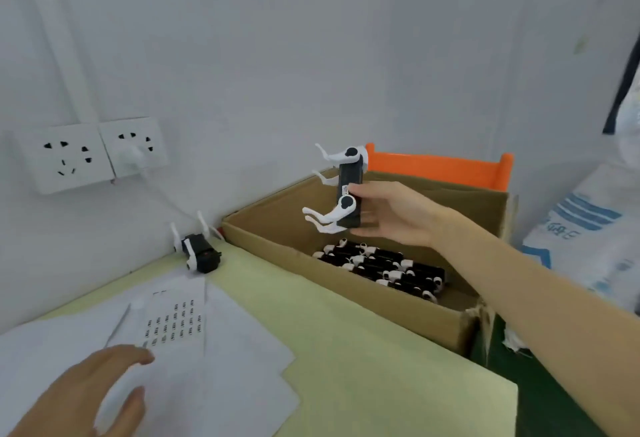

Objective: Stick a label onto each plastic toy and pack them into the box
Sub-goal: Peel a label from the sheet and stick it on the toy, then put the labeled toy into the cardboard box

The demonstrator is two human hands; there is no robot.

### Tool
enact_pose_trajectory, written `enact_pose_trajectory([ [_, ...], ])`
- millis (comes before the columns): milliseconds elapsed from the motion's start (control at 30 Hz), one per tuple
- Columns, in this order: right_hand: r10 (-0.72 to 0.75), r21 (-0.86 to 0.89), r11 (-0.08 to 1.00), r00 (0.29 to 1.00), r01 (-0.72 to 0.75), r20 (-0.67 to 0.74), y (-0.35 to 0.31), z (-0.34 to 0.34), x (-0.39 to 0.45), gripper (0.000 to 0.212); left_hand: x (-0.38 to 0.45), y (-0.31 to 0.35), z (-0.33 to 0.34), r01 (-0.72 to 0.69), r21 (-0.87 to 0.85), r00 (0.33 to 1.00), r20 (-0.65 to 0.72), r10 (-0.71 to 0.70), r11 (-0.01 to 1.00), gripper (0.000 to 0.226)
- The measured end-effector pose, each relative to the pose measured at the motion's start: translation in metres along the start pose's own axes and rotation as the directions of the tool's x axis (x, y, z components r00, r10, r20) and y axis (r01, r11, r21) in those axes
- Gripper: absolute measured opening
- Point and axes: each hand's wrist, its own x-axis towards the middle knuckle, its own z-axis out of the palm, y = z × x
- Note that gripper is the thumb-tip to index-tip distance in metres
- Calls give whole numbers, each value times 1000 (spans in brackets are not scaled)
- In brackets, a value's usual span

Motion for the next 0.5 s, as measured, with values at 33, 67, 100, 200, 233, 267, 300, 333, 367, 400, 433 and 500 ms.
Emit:
enact_pose_trajectory([
  [33,6,-38,999,999,-8,-54,0,-15,3,29,16,6,12,-9,-46,999,-32,7,999,15],
  [67,13,-58,998,995,-19,-97,2,-28,6,27,30,19,23,-12,-35,1000,1,12,999,18],
  [100,26,-67,997,991,-35,-134,6,-40,9,28,44,29,41,44,-89,999,34,-41,995,22],
  [200,94,-128,984,976,-120,-195,18,-72,17,31,76,61,91,177,-130,983,62,-170,976,21],
  [233,121,-171,973,971,-158,-208,22,-82,19,31,86,72,102,190,-119,980,81,-181,974,25],
  [267,147,-224,955,964,-196,-220,25,-91,20,33,93,83,114,182,-112,982,65,-175,977,29],
  [300,167,-287,929,957,-234,-237,27,-101,20,34,99,93,126,200,-89,978,73,-194,976,31],
  [333,180,-364,892,949,-269,-259,29,-109,20,34,103,101,136,215,-68,974,83,-209,974,31],
  [367,186,-461,833,940,-305,-285,31,-118,20,34,105,107,144,213,-43,974,85,-209,976,27],
  [400,190,-582,737,932,-343,-309,32,-127,21,35,107,109,152,188,-3,980,74,-187,982,22],
  [433,200,-692,616,924,-376,-325,35,-136,23,38,108,109,156,168,33,983,71,-170,985,18],
  [500,223,-816,401,908,-417,-354,41,-154,30,46,114,105,160,194,47,977,78,-198,980,15],
])
